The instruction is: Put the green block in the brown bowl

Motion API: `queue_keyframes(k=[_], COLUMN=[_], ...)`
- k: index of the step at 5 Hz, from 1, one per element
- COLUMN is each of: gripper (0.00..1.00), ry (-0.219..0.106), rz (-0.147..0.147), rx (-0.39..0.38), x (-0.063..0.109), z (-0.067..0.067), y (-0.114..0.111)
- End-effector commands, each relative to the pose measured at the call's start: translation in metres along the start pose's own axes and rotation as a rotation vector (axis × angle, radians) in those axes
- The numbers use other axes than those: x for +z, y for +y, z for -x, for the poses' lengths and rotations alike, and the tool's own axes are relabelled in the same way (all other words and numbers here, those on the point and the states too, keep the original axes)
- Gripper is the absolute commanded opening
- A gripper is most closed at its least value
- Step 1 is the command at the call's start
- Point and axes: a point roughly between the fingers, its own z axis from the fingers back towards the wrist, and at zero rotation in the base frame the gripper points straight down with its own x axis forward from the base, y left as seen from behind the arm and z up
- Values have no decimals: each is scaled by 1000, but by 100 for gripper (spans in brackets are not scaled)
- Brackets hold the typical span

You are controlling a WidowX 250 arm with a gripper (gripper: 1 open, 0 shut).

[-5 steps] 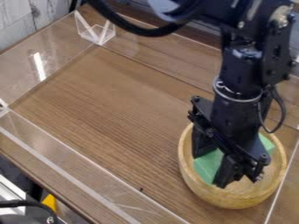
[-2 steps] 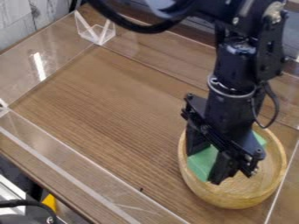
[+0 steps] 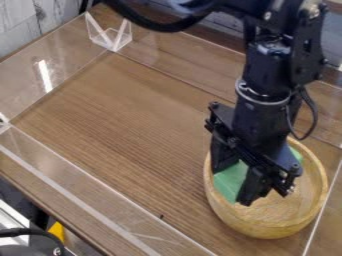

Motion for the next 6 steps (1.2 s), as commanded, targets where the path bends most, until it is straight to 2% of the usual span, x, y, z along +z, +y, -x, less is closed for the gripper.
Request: queue_keyframes(k=[1, 6], gripper=[0, 0], ry=[-64, -56], rz=[-1, -8], rx=[10, 30], x=[17, 18], z=[-9, -7], y=[1, 1])
